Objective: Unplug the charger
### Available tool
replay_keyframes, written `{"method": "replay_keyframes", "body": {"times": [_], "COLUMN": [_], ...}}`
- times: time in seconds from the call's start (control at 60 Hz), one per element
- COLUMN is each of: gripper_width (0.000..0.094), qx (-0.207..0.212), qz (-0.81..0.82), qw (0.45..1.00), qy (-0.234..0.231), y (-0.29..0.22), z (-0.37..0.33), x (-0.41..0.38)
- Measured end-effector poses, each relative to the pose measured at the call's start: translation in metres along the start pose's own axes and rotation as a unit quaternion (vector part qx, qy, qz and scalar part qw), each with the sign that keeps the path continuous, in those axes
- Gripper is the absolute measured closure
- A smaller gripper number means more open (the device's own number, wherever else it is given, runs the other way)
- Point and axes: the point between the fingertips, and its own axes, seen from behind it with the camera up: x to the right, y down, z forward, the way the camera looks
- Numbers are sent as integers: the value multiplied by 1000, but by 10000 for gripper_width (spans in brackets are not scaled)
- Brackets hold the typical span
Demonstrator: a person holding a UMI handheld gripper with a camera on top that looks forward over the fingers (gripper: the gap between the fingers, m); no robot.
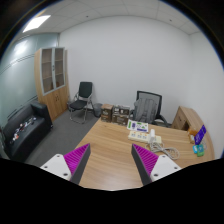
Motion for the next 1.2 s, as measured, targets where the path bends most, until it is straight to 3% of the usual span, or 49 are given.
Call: {"method": "replay_keyframes", "body": {"times": [0.3, 0.533, 0.7, 0.867, 1.033, 1.1, 1.167, 1.2], "gripper_width": [77, 74, 78, 90, 284, 457, 706, 709], "qx": [-64, -104, -61, -7, -3, 0, 9, 12], "qz": [16, 32, 39, 50, 82, 88, 84, 84], "qw": [998, 992, 991, 992, 989, 989, 987, 986], "qy": [3, 68, 111, 115, 122, 122, 137, 140], "y": [69, 134, 125, 101, 101, 101, 98, 98], "z": [56, 154, 240, 331, 391, 403, 405, 405], "x": [46, 161, 240, 275, 290, 291, 297, 298]}}
